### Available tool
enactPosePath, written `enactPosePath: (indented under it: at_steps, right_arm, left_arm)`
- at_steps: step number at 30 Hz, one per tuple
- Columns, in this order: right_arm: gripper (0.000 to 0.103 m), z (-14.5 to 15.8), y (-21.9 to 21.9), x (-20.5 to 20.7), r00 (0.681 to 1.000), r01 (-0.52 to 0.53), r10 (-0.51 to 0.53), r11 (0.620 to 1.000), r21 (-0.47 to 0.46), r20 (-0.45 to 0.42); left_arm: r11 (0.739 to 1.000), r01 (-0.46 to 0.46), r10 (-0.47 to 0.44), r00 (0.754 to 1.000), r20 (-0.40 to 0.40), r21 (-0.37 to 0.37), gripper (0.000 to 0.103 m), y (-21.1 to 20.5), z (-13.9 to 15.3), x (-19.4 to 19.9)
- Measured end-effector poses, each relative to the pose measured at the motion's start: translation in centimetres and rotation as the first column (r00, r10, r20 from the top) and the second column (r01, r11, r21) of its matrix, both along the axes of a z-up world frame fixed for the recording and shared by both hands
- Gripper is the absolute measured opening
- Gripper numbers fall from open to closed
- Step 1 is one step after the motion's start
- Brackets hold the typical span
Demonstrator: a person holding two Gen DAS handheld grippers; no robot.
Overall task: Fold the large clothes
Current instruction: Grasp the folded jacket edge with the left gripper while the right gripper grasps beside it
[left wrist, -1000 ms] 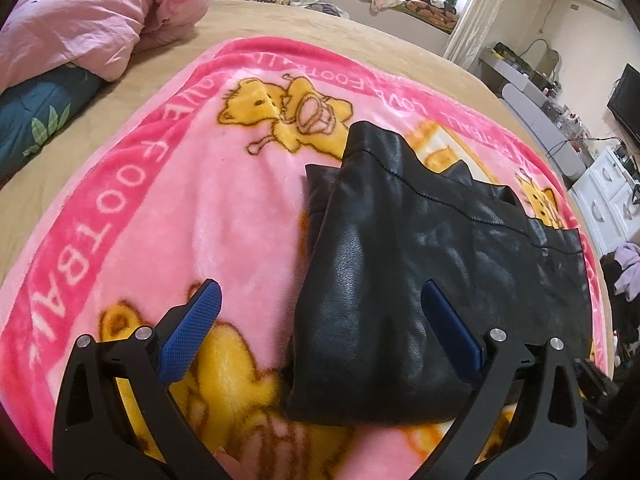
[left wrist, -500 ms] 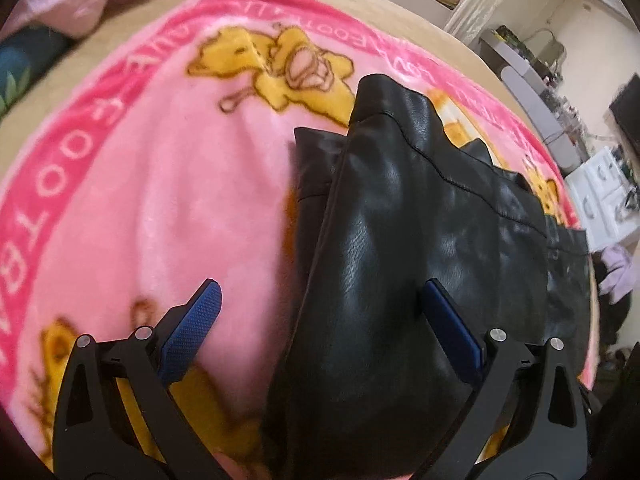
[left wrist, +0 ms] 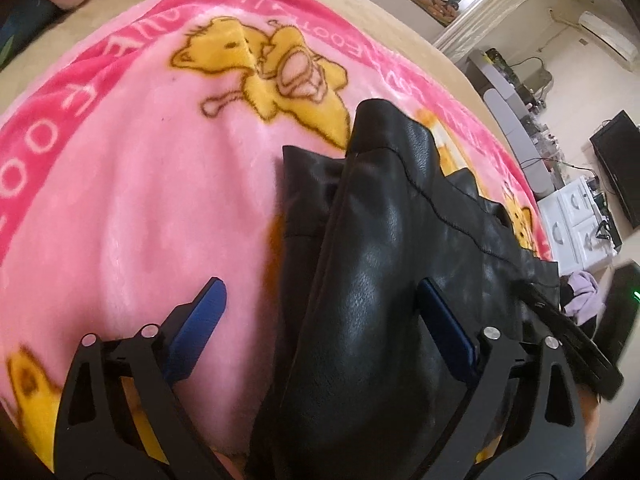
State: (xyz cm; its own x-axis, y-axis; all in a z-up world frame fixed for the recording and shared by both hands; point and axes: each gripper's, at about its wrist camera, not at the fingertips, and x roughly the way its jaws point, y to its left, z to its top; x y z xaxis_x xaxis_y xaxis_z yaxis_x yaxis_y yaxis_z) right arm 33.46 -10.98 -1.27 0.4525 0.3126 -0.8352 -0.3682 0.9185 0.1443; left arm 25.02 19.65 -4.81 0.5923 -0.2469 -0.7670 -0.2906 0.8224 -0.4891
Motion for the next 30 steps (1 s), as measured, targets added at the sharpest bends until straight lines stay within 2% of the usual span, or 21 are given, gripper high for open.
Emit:
enactPosePath:
  at_steps: [3, 6, 8, 9, 10, 11, 12, 13, 14, 16, 18, 20, 21, 22, 25, 28, 30]
  right_arm:
    - [0.018, -1.4, 0.2, 0.2, 1.0, -0.001, 0.0, 1.0, -0.018, -0.005]
    - [0.019, -1.1, 0.3, -0.4, 0.999, -0.018, 0.018, 1.0, -0.023, 0.027]
    - [0.02, 0.1, 0.1, -1.4, 0.998, -0.039, 0.038, 0.999, 0.012, 0.054]
    - [0.023, 0.9, 0.0, -2.0, 0.996, -0.063, 0.059, 0.997, 0.054, 0.073]
    - [0.034, 2.0, 0.2, -3.6, 0.988, -0.118, 0.107, 0.988, 0.104, 0.11]
    - [0.043, 2.5, 0.5, -4.6, 0.981, -0.154, 0.139, 0.982, 0.111, 0.133]
    - [0.057, 3.2, 1.3, -6.5, 0.964, -0.221, 0.201, 0.97, 0.104, 0.174]
    - [0.066, 3.5, 1.9, -7.7, 0.95, -0.263, 0.242, 0.96, 0.093, 0.197]
    - [0.068, 3.7, 2.6, -9.3, 0.93, -0.316, 0.293, 0.946, 0.074, 0.221]
    - [0.082, 3.8, 4.4, -12.4, 0.887, -0.405, 0.387, 0.914, 0.022, 0.253]
    - [0.088, 3.1, 5.8, -14.7, 0.846, -0.467, 0.458, 0.884, -0.035, 0.273]
    - [0.088, 1.7, 7.8, -17.2, 0.784, -0.512, 0.54, 0.841, -0.173, 0.306]
    - [0.088, 1.1, 8.4, -17.8, 0.766, -0.517, 0.56, 0.828, -0.215, 0.315]
    - [0.088, 0.1, 9.4, -18.8, 0.735, -0.518, 0.597, 0.8, -0.302, 0.322]
    - [0.089, -2.0, 11.0, -20.2, 0.674, -0.5, 0.656, 0.744, -0.444, 0.34]
    - [0.089, -3.5, 12.1, -20.6, 0.645, -0.48, 0.683, 0.711, -0.514, 0.343]
    - [0.089, -4.0, 12.6, -20.4, 0.639, -0.473, 0.687, 0.705, -0.528, 0.346]
  left_arm:
    - [0.999, 0.015, -0.015, 1.0, 0.008, -0.038, 0.075, 0.1, -0.1, 0.3]
    - [0.999, 0.019, -0.019, 1.0, 0.0, -0.05, 0.073, 0.1, -0.3, 0.4]
    - [0.998, 0.019, -0.019, 1.0, 0.0, -0.052, 0.073, 0.1, -0.1, 0.3]
    - [0.998, 0.019, -0.019, 1.0, 0.0, -0.053, 0.072, 0.1, -0.1, 0.2]
    - [0.999, 0.017, -0.016, 1.0, 0.003, -0.051, 0.072, 0.2, 0.0, 0.2]
    - [0.999, 0.017, -0.016, 1.0, 0.004, -0.047, 0.072, 0.2, 0.2, 0.2]
    - [0.999, 0.016, -0.016, 1.0, 0.005, -0.037, 0.072, 0.2, 0.1, 0.2]
    - [1.0, 0.017, -0.016, 1.0, 0.004, -0.023, 0.072, 0.3, 0.3, 0.2]
    - [1.0, 0.018, -0.018, 1.0, -0.001, -0.01, 0.073, 0.4, 0.4, 0.2]
    - [0.999, 0.023, -0.023, 1.0, -0.007, 0.024, 0.075, 0.5, 0.8, 0.2]
    - [0.999, 0.023, -0.023, 1.0, -0.007, 0.048, 0.076, 0.6, 1.0, 0.1]
    - [0.998, 0.025, -0.025, 1.0, -0.009, 0.061, 0.077, 0.7, 1.2, 0.1]
    - [0.997, 0.027, -0.026, 1.0, -0.01, 0.077, 0.078, 0.6, 1.3, 0.1]
    - [0.995, 0.03, -0.029, 1.0, -0.011, 0.09, 0.078, 0.6, 1.4, 0.0]
    - [0.994, 0.032, -0.032, 0.999, -0.011, 0.101, 0.079, 0.6, 1.7, 0.0]
    - [0.994, 0.033, -0.031, 0.999, -0.014, 0.101, 0.079, 0.8, 1.7, -0.1]
    - [0.996, 0.032, -0.031, 0.999, -0.015, 0.087, 0.079, 0.9, 1.6, -0.1]
